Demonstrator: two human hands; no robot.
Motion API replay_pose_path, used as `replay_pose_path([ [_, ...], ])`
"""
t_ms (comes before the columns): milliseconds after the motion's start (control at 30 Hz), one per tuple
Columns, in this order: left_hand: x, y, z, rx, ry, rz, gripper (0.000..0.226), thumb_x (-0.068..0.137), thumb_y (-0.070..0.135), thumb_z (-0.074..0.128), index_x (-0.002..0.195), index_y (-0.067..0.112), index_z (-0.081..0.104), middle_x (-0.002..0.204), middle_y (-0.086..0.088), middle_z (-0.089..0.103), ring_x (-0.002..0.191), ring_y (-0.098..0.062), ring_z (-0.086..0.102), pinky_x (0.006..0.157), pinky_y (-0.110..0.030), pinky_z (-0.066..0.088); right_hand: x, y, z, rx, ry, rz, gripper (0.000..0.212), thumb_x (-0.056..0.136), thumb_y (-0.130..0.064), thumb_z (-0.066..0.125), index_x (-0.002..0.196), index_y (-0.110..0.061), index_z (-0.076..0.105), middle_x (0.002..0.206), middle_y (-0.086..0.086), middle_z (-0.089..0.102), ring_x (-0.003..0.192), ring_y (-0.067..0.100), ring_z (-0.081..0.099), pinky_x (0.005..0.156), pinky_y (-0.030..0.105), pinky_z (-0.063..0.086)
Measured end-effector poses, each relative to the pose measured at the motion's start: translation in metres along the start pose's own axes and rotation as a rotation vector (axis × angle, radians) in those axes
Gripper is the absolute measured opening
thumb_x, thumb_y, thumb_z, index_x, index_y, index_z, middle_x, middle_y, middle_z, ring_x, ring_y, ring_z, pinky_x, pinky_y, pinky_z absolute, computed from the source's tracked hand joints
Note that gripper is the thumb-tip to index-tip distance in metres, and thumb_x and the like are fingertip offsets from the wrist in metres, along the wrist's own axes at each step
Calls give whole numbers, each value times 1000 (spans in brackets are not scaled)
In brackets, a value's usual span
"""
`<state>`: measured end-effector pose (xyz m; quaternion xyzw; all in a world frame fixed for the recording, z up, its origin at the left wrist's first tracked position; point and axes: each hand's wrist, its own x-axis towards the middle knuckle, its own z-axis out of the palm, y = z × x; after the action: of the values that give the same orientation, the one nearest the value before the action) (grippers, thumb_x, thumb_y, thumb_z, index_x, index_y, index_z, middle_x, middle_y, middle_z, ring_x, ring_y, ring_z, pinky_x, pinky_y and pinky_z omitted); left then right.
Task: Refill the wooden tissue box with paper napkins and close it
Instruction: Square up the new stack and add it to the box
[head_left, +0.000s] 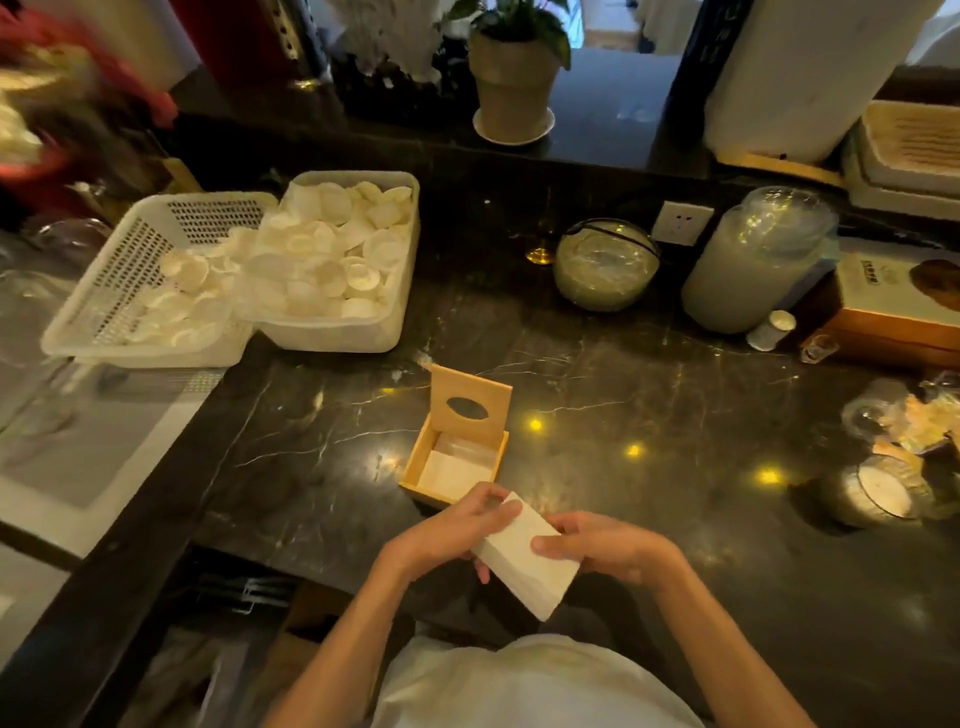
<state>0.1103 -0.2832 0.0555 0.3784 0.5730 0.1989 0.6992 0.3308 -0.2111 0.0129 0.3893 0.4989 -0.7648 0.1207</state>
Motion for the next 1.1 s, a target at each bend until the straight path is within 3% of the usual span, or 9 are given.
replay_pose_path([
  [100, -5, -3, -21, 81, 298, 132, 27, 102, 42, 43, 116, 23, 56, 101, -5, 64, 76, -13, 63, 66, -31, 57, 10, 7, 14, 398, 8, -42, 67, 76, -35, 80, 134, -15, 51, 131, 13, 60, 121, 26, 60, 99, 40, 52],
  [233, 14, -17, -69, 294, 808, 217, 25, 102, 29, 47, 126, 27, 53, 124, 10, 51, 116, -8, 47, 101, -35, 45, 25, 12, 30, 963, -8, -159, 82, 70, -13, 87, 140, -8, 46, 130, 24, 61, 122, 39, 59, 96, 52, 50],
  [333, 27, -26, -93, 178, 575, 127, 45, 102, 42, 41, 146, 32, 36, 142, 7, 45, 132, -11, 44, 108, -35, 42, 36, 2, 53, 1303, 36, -290, 86, 60, -8, 91, 136, -8, 50, 124, 27, 63, 110, 41, 64, 101, 53, 42],
  [433, 32, -29, -100, 19, 371, 178, 43, 106, 34, 37, 148, 35, 34, 140, 7, 52, 118, 0, 54, 88, -16, 50, 44, -18, 70, 1476, 80, -473, 72, 66, -12, 85, 131, -7, 54, 116, 25, 66, 105, 40, 66, 102, 48, 39],
  [533, 32, -34, -112, -119, 287, 124, 49, 105, 31, 38, 150, 47, 26, 151, 8, 42, 125, -8, 51, 100, -32, 49, 54, -29, 79, 1555, 93, -555, 67, 78, -16, 77, 139, -11, 48, 131, 19, 61, 122, 37, 59, 109, 45, 35],
  [667, 25, -30, -124, -255, 167, 57, 52, 105, 24, 40, 150, 46, 28, 144, 8, 49, 121, -11, 55, 84, -27, 51, 67, -26, 84, 1532, 190, -568, 72, 68, -14, 86, 134, -11, 59, 133, 14, 62, 121, 33, 61, 101, 46, 49],
  [800, 25, -31, -133, -271, 62, 37, 54, 104, 20, 40, 151, 44, 24, 148, 3, 45, 126, -17, 50, 85, -27, 50, 58, -36, 73, 1289, 328, -535, 86, 63, -18, 91, 138, -14, 50, 134, 18, 60, 121, 36, 60, 94, 47, 55],
  [967, 29, -26, -148, -265, -35, 20, 59, 104, 19, 39, 153, 43, 16, 151, 1, 34, 116, -14, 47, 86, -29, 49, 40, -132, 55, -34, 481, -146, 65, 80, -37, 74, 135, -22, 42, 130, 2, 57, 114, 14, 61, 88, 24, 53],
  [1100, 30, -29, -157, -229, -71, 23, 59, 104, 20, 40, 152, 43, 15, 140, 8, 40, 105, -3, 52, 85, -25, 49, 71, -175, 56, -669, 456, 154, 60, 92, -29, 63, 144, -32, 32, 146, 1, 48, 132, 21, 47, 107, 41, 41],
])
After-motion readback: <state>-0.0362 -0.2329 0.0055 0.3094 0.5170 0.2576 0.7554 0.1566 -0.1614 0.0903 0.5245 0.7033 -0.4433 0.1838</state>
